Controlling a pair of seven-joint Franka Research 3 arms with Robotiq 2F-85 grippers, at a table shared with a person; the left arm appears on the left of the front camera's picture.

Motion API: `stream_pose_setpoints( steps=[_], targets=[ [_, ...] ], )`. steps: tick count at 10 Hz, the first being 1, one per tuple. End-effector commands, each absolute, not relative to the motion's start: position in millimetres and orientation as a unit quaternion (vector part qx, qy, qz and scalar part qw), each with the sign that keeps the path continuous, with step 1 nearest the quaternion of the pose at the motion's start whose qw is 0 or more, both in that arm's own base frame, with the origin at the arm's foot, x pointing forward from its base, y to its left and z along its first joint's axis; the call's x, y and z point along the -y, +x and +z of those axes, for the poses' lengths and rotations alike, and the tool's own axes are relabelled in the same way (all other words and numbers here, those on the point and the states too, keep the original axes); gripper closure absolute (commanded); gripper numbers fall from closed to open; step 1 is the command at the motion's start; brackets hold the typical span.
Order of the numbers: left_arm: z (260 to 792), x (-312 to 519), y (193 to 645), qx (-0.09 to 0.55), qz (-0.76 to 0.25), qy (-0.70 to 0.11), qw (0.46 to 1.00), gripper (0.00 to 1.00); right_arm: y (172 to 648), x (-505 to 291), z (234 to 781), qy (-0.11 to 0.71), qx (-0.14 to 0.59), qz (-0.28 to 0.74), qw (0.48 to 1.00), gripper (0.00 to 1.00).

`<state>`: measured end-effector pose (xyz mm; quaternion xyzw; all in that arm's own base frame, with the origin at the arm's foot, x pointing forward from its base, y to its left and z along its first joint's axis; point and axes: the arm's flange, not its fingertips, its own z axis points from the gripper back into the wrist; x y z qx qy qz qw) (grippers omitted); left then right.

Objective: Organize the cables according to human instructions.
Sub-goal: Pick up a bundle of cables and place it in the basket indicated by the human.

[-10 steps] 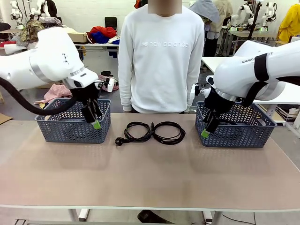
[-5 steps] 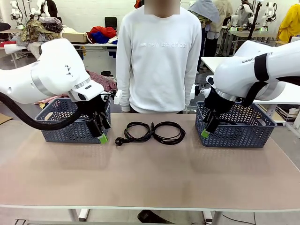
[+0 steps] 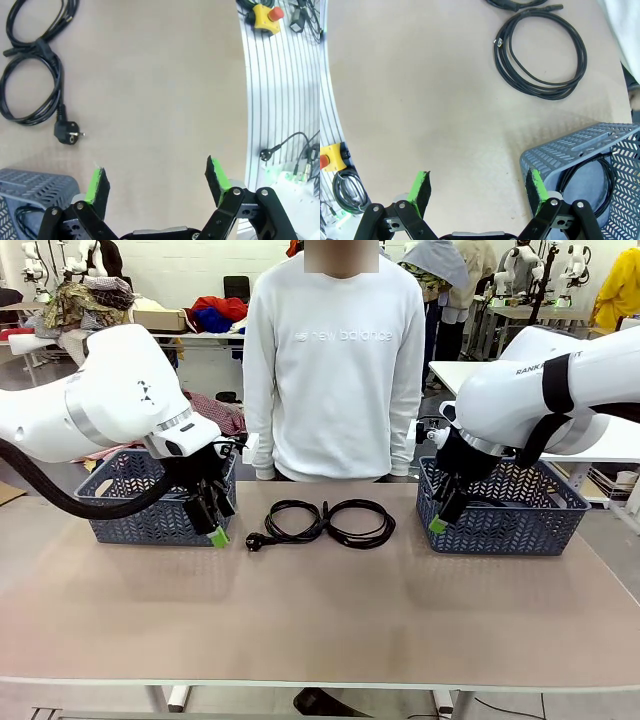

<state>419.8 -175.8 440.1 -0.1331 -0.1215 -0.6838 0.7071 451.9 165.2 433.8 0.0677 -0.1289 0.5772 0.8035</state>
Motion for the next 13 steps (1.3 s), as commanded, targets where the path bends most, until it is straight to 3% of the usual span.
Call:
stream_pose_setpoints(
  steps=[1,13],
  targets=[
    [441.2,176.4,420.0,0.123,-0.684,-0.132,0.707,0.00,452.9,-165.9,435.5,0.064,0.130,0.578,0.803,0.00],
    [441.2,176.4,420.0,0.123,-0.684,-0.132,0.707,0.00,452.9,-165.9,435.5,0.064,0.130,0.578,0.803,0.00]
  ],
)
